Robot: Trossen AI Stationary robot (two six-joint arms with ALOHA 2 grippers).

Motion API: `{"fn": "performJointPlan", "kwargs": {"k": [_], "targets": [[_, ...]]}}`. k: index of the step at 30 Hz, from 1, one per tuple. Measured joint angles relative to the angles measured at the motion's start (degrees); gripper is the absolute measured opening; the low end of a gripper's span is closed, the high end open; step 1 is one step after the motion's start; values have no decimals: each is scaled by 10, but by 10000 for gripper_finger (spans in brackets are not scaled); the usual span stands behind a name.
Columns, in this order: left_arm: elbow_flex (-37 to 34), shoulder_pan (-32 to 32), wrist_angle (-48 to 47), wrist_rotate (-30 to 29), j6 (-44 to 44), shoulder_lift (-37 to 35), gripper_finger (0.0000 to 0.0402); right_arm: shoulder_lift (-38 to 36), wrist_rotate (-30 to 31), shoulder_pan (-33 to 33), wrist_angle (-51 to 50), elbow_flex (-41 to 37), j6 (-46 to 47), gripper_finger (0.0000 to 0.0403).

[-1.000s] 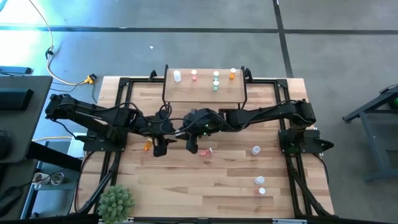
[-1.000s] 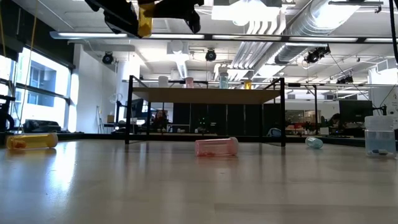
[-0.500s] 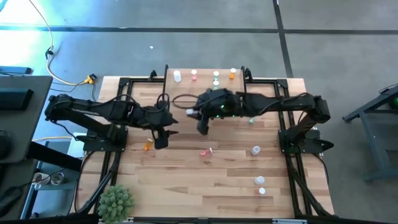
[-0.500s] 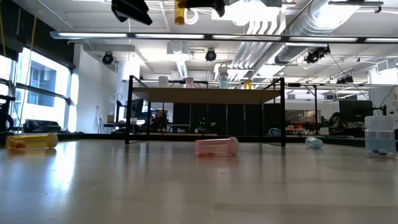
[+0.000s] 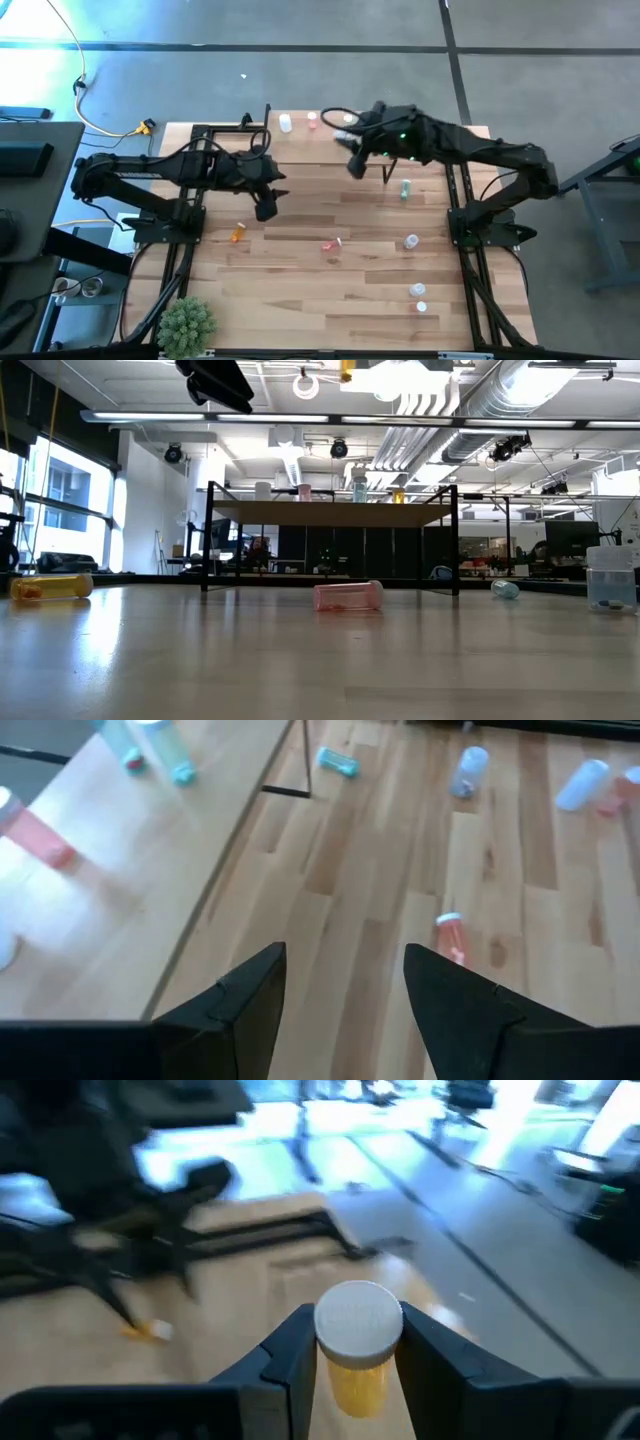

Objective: Pick and place medicine bottles onto shelf by color
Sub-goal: Put the top yellow pill bottle on the shelf aligned with the other yellow pill bottle

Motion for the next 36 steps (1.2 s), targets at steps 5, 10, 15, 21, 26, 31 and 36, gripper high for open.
{"fn": "performJointPlan", "kwargs": {"k": [5,10,15,21,26,31,36], "targets": [[0,23,0,0,0,0,195,-35,29,-36,-6,-61,-2,106],[0,45,0,0,0,0,195,-76,-5,-88,112,-214,31,106],[0,65,0,0,0,0,195,-110,-30,-132,186,-304,53,106],[0,83,1,0,0,0,195,-118,-38,-168,228,-363,48,106],[0,94,1,0,0,0,195,-120,-41,-184,249,-397,48,106],[0,104,7,0,0,0,195,-120,-41,-195,279,-429,46,106],[0,114,31,0,0,0,195,-120,-41,-207,361,-473,47,106]]}}
